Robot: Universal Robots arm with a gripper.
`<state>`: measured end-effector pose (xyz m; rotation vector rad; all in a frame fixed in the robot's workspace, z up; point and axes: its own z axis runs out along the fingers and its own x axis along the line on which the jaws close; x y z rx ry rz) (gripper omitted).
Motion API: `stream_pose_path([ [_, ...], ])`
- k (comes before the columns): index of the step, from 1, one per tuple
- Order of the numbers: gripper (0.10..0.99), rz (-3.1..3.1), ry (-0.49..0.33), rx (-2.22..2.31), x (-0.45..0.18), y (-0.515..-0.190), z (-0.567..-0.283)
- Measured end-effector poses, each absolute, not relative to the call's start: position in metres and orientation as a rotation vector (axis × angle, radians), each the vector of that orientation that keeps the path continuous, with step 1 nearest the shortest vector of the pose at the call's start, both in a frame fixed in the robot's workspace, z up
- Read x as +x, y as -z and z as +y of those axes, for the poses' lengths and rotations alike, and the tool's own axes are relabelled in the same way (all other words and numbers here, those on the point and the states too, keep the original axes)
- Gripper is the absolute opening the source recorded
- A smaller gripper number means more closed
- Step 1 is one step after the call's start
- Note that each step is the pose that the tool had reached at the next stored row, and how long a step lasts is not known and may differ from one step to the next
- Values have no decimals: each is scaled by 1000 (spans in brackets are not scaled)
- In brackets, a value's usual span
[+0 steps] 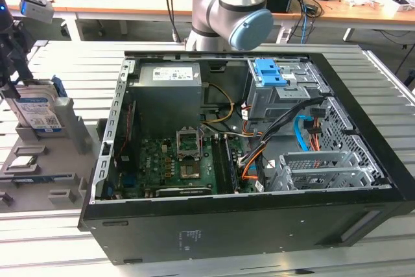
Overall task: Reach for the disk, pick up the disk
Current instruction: 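Pick up the disk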
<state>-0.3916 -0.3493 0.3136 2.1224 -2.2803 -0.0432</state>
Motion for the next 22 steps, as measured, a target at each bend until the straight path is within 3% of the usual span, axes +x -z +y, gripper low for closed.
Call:
stream_pose_path([
  [22, 600, -2172, 41, 2231, -401, -289, -347],
])
